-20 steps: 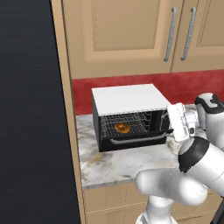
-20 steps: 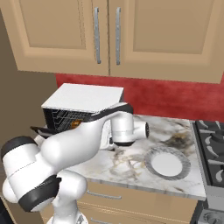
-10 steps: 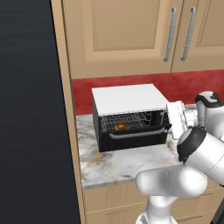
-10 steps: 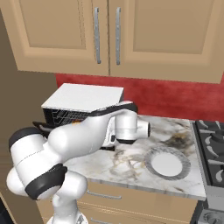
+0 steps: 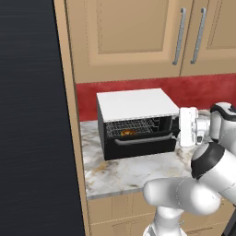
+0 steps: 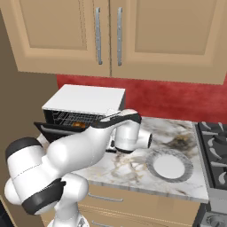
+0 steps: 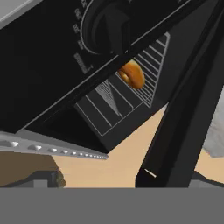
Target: Pick up the bagel from the plate, place it on the toaster oven rack, close the door, and set the timer.
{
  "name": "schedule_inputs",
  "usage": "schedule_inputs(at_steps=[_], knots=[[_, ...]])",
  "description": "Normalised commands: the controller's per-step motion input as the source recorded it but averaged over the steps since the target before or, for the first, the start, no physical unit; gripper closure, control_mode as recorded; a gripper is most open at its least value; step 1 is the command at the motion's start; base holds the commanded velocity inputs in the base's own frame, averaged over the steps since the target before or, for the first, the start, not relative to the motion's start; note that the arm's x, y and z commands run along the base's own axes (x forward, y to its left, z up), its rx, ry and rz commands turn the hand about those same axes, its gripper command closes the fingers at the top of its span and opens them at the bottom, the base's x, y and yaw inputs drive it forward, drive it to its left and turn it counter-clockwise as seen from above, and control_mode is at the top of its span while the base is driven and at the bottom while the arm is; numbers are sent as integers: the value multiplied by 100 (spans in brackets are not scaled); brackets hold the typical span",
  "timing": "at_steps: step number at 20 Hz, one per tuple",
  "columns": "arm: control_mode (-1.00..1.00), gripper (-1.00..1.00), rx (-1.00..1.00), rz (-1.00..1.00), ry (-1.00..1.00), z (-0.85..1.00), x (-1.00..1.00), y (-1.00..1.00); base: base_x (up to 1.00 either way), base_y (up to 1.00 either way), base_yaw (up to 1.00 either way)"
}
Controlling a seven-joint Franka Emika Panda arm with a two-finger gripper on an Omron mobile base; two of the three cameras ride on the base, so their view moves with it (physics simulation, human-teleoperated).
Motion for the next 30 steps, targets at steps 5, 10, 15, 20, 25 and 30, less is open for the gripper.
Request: schedule_inputs(at_steps=[5, 10, 15, 20, 25, 30], knots=[[-100, -100, -3, -32, -50, 4, 3, 71, 0, 0, 0], [-100, -100, -9, -40, -53, 9, 38, 92, 0, 0, 0], [-100, -100, -12, -40, -47, 0, 38, 88, 0, 0, 0], [-100, -100, -15, -39, -37, 0, 32, 75, 0, 0, 0], [-100, -100, -17, -32, -22, 0, 4, 47, 0, 0, 0], [-100, -100, -17, -24, -10, 0, -1, 31, 0, 0, 0]])
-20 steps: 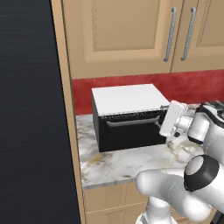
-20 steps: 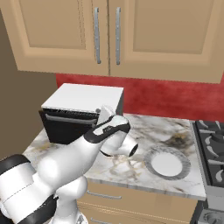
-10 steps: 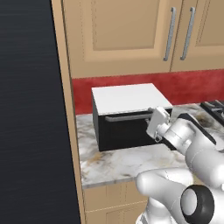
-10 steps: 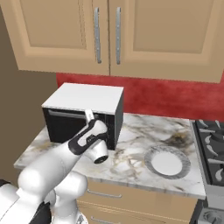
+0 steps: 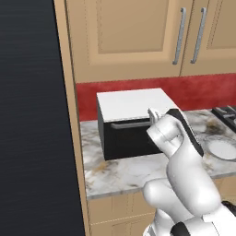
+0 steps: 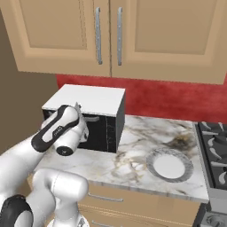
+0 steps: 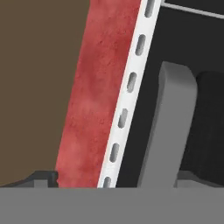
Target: Pick up the bagel from the plate, place it on the toaster oven rack, close the door, and set the timer.
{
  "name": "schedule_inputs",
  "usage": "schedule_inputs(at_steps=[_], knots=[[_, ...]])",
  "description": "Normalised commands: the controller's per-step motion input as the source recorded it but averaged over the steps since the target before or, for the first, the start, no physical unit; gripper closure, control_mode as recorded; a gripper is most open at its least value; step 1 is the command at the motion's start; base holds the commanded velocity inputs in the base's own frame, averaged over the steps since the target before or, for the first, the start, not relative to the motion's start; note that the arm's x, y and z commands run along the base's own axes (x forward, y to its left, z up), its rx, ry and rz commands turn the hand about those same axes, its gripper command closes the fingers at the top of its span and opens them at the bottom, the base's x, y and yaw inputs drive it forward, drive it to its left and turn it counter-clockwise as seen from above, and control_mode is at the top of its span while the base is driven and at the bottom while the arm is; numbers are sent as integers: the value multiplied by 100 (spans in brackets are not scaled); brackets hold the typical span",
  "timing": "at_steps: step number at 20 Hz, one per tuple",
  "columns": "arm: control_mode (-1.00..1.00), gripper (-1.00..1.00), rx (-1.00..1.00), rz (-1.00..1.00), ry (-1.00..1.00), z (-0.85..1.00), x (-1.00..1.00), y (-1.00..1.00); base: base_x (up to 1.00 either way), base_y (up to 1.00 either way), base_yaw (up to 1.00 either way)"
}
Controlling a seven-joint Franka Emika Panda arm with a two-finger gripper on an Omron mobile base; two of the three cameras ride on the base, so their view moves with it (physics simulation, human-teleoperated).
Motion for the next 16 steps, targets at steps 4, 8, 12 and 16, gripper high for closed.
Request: schedule_inputs(at_steps=[4, 8, 12, 16], knots=[[-100, -100, -14, -20, 0, 0, -14, 13, 0, 0, 0], [-100, -100, -12, -18, 6, 0, -2, 9, 0, 0, 0], [-100, -100, -10, -18, 12, 0, -3, 7, 0, 0, 0], [-100, -100, -6, -18, 13, 9, -24, 1, 0, 0, 0]])
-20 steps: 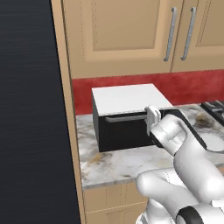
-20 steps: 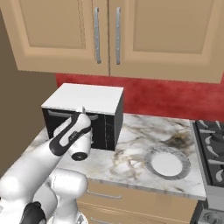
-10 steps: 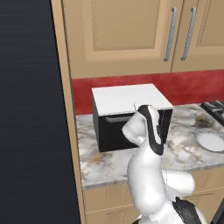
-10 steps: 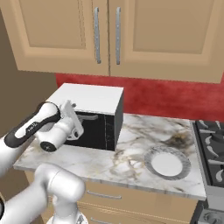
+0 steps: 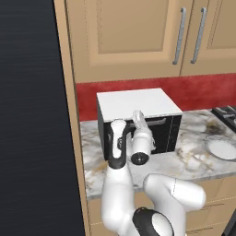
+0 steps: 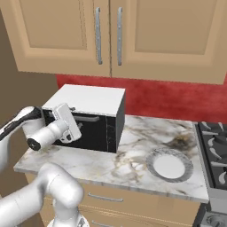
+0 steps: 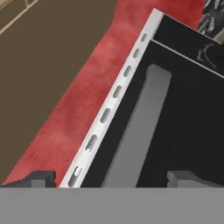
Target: Pick up the bagel from the plate, place it on the toaster oven rack, close the door, and set the timer.
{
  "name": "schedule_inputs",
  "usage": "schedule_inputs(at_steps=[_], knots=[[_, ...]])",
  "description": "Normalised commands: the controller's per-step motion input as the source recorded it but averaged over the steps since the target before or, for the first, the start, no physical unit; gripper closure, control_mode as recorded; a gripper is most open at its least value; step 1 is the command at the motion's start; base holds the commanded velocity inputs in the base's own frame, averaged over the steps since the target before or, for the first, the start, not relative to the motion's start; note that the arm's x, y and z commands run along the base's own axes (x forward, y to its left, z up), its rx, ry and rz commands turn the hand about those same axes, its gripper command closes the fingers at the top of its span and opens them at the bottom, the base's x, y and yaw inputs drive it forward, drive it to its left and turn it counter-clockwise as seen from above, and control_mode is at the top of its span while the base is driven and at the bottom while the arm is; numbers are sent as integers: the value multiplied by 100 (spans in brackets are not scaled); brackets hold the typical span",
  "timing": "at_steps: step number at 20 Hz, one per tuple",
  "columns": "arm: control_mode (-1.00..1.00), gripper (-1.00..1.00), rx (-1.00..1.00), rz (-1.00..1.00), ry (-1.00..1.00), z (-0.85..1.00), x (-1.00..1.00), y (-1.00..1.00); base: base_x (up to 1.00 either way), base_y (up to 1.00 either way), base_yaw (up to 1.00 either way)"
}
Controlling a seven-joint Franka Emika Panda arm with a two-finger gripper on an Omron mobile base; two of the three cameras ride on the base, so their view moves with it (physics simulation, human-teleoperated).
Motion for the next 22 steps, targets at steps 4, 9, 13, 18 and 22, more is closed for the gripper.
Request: schedule_inputs(at_steps=[4, 9, 13, 18, 22], knots=[[-100, -100, -3, -19, 10, 29, -37, 0, 0, 0, 0], [-100, -100, -1, -26, 12, 35, -36, -13, 0, 0, 0], [-100, -100, 0, -25, 6, 57, -50, -16, 0, 0, 0], [-100, -100, 0, -14, -1, 96, -22, 0, 0, 0, 0], [-100, -100, 0, -8, -9, 100, -21, 0, 0, 0, 0]])
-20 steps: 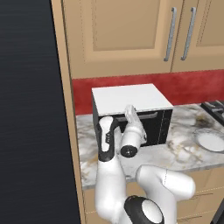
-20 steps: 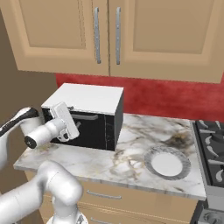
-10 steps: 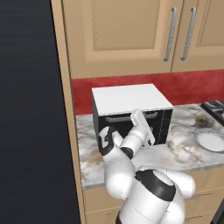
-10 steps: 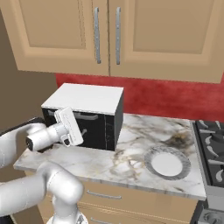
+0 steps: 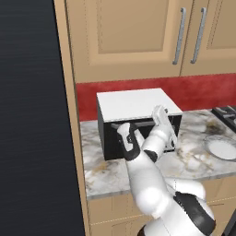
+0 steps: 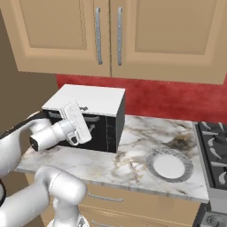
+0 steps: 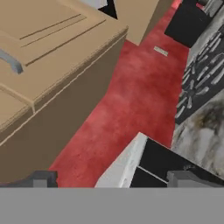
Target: Pick up the bagel from the plate, place it on the toaster oven rack, close the door, and set the timer.
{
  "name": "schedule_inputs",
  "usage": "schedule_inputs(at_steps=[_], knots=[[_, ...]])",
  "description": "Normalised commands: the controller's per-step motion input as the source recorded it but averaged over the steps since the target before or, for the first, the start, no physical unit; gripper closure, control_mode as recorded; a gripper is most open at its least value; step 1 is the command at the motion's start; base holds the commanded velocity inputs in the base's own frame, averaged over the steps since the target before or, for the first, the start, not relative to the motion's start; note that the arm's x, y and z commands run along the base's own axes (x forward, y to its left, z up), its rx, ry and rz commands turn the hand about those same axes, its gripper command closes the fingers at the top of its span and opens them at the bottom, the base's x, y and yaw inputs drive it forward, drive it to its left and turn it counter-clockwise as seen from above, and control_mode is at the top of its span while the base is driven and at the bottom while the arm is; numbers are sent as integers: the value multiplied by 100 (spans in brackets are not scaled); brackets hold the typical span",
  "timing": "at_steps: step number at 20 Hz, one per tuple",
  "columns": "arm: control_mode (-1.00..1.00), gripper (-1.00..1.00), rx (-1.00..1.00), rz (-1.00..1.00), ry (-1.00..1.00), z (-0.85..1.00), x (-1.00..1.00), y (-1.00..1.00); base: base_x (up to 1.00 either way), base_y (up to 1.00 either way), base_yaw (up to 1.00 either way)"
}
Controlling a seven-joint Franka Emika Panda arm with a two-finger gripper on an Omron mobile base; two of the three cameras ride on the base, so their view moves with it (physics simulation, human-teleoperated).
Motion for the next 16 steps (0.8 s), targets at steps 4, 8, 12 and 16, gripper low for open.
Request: schedule_inputs(at_steps=[4, 8, 12, 16], knots=[[-100, -100, 0, -3, -4, 100, -46, 0, 0, 0, 0], [-100, -100, 9, 0, 4, 97, -65, 0, 0, 0, 0], [-100, -100, 14, 0, 21, 76, -50, 0, 0, 0, 0], [-100, -100, 9, 0, 30, 72, -34, 0, 0, 0, 0]])
